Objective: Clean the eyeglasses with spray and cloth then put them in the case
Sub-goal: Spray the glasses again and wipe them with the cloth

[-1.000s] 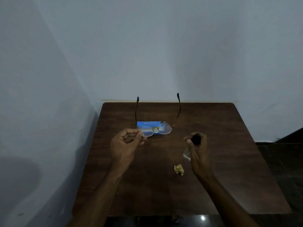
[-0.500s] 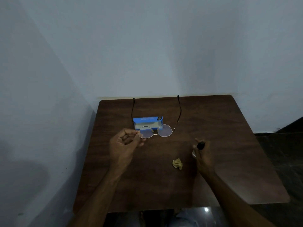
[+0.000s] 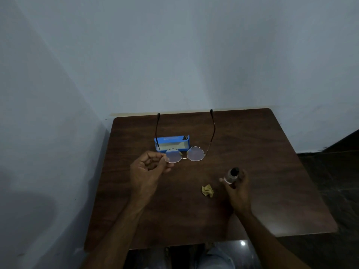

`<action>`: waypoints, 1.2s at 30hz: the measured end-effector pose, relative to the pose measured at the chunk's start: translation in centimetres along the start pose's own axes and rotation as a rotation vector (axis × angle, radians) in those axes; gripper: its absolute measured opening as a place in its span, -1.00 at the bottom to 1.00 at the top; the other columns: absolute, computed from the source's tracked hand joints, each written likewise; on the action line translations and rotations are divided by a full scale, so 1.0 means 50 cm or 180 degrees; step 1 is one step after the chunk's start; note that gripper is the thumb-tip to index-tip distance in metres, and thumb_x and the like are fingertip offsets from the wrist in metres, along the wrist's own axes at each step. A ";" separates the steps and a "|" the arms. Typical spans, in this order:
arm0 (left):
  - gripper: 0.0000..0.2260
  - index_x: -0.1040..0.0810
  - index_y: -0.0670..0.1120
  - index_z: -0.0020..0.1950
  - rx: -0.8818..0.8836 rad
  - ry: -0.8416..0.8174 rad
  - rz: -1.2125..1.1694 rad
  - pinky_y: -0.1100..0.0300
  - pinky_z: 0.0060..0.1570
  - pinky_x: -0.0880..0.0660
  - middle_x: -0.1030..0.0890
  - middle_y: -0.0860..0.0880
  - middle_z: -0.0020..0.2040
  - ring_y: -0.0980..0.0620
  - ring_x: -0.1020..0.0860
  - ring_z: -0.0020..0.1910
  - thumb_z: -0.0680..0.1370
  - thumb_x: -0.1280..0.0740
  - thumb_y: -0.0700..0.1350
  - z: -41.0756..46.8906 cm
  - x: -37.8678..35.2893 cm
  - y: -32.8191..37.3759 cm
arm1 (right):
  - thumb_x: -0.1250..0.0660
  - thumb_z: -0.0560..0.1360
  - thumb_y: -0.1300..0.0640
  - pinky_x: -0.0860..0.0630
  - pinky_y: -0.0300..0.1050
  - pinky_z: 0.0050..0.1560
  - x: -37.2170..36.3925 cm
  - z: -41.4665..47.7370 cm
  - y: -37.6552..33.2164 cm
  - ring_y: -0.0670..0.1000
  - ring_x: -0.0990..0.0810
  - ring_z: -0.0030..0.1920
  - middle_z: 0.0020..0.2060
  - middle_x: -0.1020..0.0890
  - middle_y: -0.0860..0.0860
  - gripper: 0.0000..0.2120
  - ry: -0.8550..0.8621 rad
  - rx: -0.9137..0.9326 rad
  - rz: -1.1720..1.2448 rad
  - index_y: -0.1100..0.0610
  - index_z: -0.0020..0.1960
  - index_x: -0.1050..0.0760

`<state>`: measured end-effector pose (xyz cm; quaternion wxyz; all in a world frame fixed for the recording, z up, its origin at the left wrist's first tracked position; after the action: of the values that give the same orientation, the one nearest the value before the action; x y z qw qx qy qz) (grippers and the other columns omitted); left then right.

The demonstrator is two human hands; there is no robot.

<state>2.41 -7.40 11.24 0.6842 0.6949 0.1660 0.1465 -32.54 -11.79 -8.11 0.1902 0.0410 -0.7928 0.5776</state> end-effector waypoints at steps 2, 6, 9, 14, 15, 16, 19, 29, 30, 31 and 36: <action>-0.89 -0.63 -0.33 0.03 0.0051 0.0022 -0.0063 0.16 -0.20 -0.70 -0.76 -0.18 -0.15 -0.10 -0.77 -0.18 0.55 -0.46 -0.32 -0.003 0.001 -0.003 | -0.67 0.39 0.02 -0.59 0.11 0.28 -0.002 -0.033 0.031 0.04 -0.62 0.27 0.31 -0.59 0.02 -0.26 0.0122 -0.0136 0.0070 0.04 0.42 -0.33; -0.95 -0.64 -0.24 0.00 0.0129 -0.0012 -0.0121 0.16 -0.20 -0.70 -0.76 -0.15 -0.16 -0.11 -0.77 -0.17 0.55 -0.46 -0.32 -0.011 0.000 -0.010 | -0.58 0.44 -0.16 -0.61 0.10 0.07 -0.030 -0.089 0.035 0.07 -0.63 0.11 0.12 -0.58 0.01 -0.45 0.0105 -0.0071 -0.0817 -0.02 0.24 -0.35; -0.94 -0.65 -0.18 -0.03 0.0163 -0.0014 -0.0100 0.17 -0.20 -0.70 -0.77 -0.12 -0.16 -0.10 -0.77 -0.17 0.55 -0.46 -0.32 -0.018 -0.001 -0.011 | -0.56 0.46 -0.15 -0.60 0.08 -0.01 -0.049 -0.099 0.009 0.02 -0.59 0.00 0.03 -0.53 -0.03 -0.54 0.0123 0.0142 -0.0924 -0.03 0.11 -0.35; -0.94 -0.65 -0.18 -0.02 0.0115 -0.0021 -0.0095 0.18 -0.21 -0.69 -0.77 -0.12 -0.15 -0.11 -0.77 -0.17 0.55 -0.46 -0.31 -0.023 0.005 -0.001 | -0.50 0.54 0.01 -0.39 -0.10 -0.06 -0.097 -0.098 -0.033 0.04 -0.50 -0.01 0.06 -0.48 0.02 -0.69 -0.0255 0.0751 -0.1504 0.12 0.13 -0.47; -0.94 -0.65 -0.18 -0.02 0.0114 -0.0018 -0.0092 0.17 -0.21 -0.69 -0.77 -0.12 -0.15 -0.11 -0.77 -0.17 0.55 -0.46 -0.31 -0.024 0.007 0.000 | -0.50 0.54 0.02 -0.42 -0.08 -0.04 -0.112 -0.096 -0.041 0.06 -0.50 0.03 0.10 -0.50 0.05 -0.70 -0.0390 0.0996 -0.1722 0.12 0.15 -0.49; -0.93 -0.65 -0.17 -0.03 0.0114 -0.0011 -0.0092 0.17 -0.21 -0.69 -0.77 -0.12 -0.15 -0.11 -0.77 -0.17 0.55 -0.46 -0.32 -0.024 0.009 0.001 | -0.49 0.53 0.04 -0.48 -0.05 0.01 -0.130 -0.091 -0.037 0.10 -0.52 0.08 0.15 -0.52 0.08 -0.69 -0.0554 0.1246 -0.1987 0.11 0.18 -0.51; -0.93 -0.65 -0.17 -0.03 0.0104 0.0015 -0.0082 0.18 -0.22 -0.69 -0.77 -0.13 -0.16 -0.11 -0.77 -0.18 0.55 -0.46 -0.32 -0.026 0.014 0.003 | -0.42 0.56 0.12 -0.47 -0.08 0.05 -0.160 -0.083 -0.032 0.16 -0.58 0.12 0.18 -0.57 0.12 -0.70 -0.0970 0.1604 -0.2422 0.12 0.27 -0.57; -0.95 -0.65 -0.25 -0.01 0.0161 0.0194 -0.0200 0.17 -0.24 -0.70 -0.76 -0.15 -0.18 -0.12 -0.77 -0.20 0.55 -0.47 -0.31 -0.027 0.032 0.014 | -0.49 0.54 0.26 -0.65 -0.12 -0.17 -0.107 -0.081 -0.254 0.04 -0.71 -0.14 -0.16 -0.75 0.10 -0.94 -0.0590 0.0156 0.1604 0.19 -0.02 -0.62; -0.96 -0.65 -0.24 -0.02 0.0167 0.0211 -0.0206 0.17 -0.24 -0.70 -0.76 -0.15 -0.18 -0.11 -0.77 -0.21 0.55 -0.47 -0.31 -0.026 0.033 0.015 | -0.49 0.52 0.29 -0.67 -0.11 -0.16 -0.099 -0.086 -0.295 0.06 -0.71 -0.12 -0.14 -0.75 0.11 -0.92 -0.0652 0.0199 0.1868 0.18 -0.02 -0.62; -0.96 -0.65 -0.24 -0.03 0.0167 0.0228 -0.0202 0.18 -0.24 -0.70 -0.76 -0.14 -0.19 -0.11 -0.77 -0.21 0.56 -0.47 -0.32 -0.025 0.034 0.016 | -0.50 0.50 0.29 -0.68 -0.10 -0.14 -0.092 -0.091 -0.333 0.06 -0.72 -0.11 -0.11 -0.74 0.12 -0.90 -0.0752 0.0302 0.2029 0.16 -0.03 -0.63; -0.96 -0.64 -0.26 -0.01 0.0127 0.0275 -0.0189 0.16 -0.23 -0.70 -0.76 -0.15 -0.17 -0.11 -0.77 -0.20 0.56 -0.47 -0.33 -0.024 0.035 0.026 | -0.46 0.53 0.35 -0.71 -0.04 -0.09 -0.075 -0.122 -0.446 0.11 -0.71 -0.09 -0.03 -0.73 0.17 -0.85 -0.1084 0.0834 0.1857 0.12 -0.04 -0.64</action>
<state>3.52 -5.57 12.51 0.6664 0.6962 0.2189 0.1526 -21.15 -14.02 12.25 -0.1242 -0.0674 -0.7107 0.6892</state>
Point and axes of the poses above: each hand's wrist, its own z-axis towards the middle knuckle, its own x-axis out of the back of the hand, y = z × x, the point moved 9 cm from there along z, towards the middle knuckle
